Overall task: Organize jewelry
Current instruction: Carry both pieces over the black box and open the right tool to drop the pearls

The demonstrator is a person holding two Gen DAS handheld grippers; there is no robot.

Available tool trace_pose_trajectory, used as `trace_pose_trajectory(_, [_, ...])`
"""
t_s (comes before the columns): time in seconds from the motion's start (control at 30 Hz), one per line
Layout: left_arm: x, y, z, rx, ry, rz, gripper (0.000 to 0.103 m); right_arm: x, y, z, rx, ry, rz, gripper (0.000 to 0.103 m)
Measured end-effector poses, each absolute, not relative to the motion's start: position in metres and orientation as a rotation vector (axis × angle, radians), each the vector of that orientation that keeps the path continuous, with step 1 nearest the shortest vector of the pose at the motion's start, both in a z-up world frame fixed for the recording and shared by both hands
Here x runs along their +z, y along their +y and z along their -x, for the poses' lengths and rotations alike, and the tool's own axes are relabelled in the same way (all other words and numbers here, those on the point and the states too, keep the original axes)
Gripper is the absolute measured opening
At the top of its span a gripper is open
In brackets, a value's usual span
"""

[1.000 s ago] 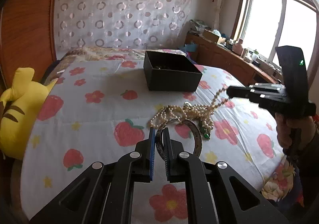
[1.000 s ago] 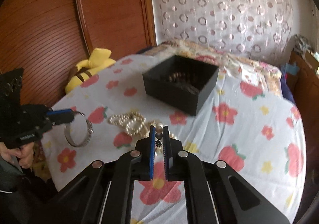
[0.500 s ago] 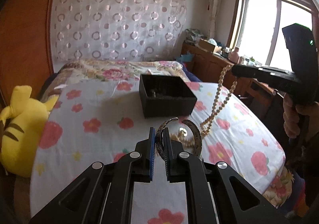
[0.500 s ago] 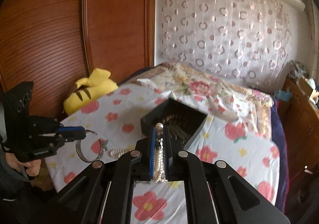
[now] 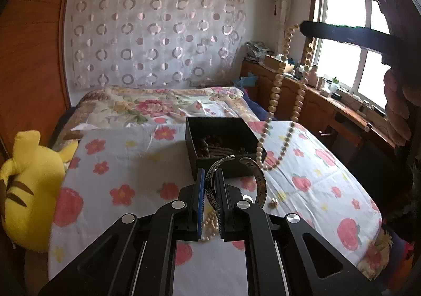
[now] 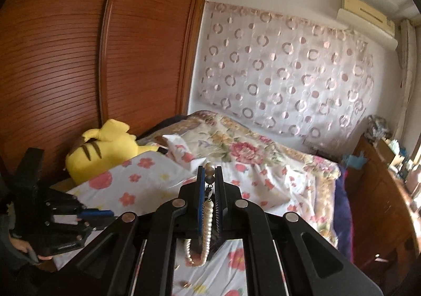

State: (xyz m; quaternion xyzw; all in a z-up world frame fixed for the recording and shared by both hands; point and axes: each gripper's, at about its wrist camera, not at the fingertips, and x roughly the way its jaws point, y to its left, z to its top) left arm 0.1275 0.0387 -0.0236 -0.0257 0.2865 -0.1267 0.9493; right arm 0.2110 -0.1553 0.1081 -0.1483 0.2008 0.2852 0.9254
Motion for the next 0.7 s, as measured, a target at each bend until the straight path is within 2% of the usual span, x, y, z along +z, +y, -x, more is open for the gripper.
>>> trace_pose_trajectory(0.4, [-0.003, 0.036, -0.165, -0.247, 0.559, 0.010, 0.007, 0.094, -0.148, -0.279, 0.459, 0.438, 0.314, 0.008])
trace_pose_trajectory(0.7, [-0.017, 0.037, -0.190, -0.228, 0.603, 0.010, 0.007, 0.016, -0.145, -0.319, 0.442, 0.616, 0.296, 0.008])
